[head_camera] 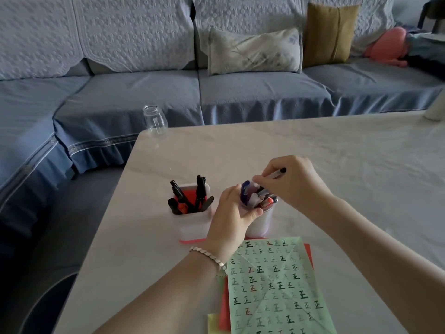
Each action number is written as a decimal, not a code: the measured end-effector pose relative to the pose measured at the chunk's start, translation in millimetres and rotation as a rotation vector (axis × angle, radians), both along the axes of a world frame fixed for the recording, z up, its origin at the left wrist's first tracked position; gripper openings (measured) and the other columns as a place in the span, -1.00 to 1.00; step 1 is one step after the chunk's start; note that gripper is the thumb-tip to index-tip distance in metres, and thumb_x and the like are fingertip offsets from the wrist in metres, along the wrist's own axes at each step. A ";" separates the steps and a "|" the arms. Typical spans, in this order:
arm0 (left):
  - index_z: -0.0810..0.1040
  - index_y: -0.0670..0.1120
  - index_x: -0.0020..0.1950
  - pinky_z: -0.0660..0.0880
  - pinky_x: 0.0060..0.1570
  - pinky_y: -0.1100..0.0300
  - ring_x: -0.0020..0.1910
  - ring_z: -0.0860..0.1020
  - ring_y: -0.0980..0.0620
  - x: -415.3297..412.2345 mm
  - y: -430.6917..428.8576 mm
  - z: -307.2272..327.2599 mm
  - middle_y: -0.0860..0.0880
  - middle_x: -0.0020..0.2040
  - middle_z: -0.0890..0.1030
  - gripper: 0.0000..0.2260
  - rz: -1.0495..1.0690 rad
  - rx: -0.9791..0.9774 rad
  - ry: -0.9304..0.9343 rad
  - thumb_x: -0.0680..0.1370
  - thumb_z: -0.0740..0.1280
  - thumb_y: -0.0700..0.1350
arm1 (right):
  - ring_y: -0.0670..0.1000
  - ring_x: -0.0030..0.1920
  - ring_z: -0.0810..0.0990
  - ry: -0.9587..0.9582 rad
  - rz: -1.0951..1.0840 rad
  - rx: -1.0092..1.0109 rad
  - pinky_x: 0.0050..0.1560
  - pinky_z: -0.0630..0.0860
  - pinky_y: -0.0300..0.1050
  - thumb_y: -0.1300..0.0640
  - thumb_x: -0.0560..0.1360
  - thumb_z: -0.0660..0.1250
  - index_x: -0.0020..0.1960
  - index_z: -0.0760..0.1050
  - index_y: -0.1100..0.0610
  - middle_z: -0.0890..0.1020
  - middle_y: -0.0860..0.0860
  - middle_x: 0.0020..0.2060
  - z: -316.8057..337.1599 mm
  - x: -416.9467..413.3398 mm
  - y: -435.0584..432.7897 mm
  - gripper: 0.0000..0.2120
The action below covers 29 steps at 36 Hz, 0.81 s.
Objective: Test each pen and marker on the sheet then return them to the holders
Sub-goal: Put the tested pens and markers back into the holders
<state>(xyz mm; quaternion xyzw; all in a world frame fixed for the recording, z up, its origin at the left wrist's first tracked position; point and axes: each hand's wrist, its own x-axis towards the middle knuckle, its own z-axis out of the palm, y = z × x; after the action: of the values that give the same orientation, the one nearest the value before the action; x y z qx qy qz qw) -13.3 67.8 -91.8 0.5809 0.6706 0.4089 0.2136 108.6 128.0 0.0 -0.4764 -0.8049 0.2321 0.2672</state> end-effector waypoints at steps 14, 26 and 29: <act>0.36 -0.16 0.33 0.05 -0.02 0.73 0.08 0.26 0.35 2.5 -4.5 1.3 -0.01 0.26 0.37 -0.56 -0.008 0.045 -0.037 0.49 0.39 -0.15 | -0.03 -0.24 0.60 0.066 -0.136 0.142 -0.25 0.48 -0.16 0.04 0.42 0.38 -0.07 0.43 0.01 0.62 -0.12 -0.26 -22.9 -5.8 -3.8 -0.84; 0.41 -0.15 0.28 0.14 0.04 0.67 0.04 0.20 0.63 1.1 0.7 -6.2 -0.04 0.22 0.43 -0.58 -0.008 0.051 0.015 0.47 0.42 -0.12 | 0.03 0.17 0.32 -0.367 0.165 0.202 0.18 0.17 -0.10 0.13 0.59 0.03 0.13 0.39 0.07 0.50 -0.08 0.07 -32.3 -19.9 -1.5 -0.80; 0.36 -0.13 0.34 0.09 0.03 0.70 0.05 0.18 0.65 1.0 0.5 -6.5 0.01 0.26 0.38 -0.55 -0.024 0.046 0.004 0.49 0.40 -0.12 | 0.05 0.19 0.39 -0.160 0.102 0.258 0.17 0.20 -0.16 0.02 0.58 0.00 0.13 0.46 0.12 0.48 -0.03 0.16 -31.2 -17.2 -6.6 -0.67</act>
<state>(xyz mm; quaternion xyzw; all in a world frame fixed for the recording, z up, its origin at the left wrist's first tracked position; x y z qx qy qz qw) -12.4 68.2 -98.3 0.5946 0.6544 0.4204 0.2037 91.4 121.4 -31.2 -0.4134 -0.8699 0.1012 0.2491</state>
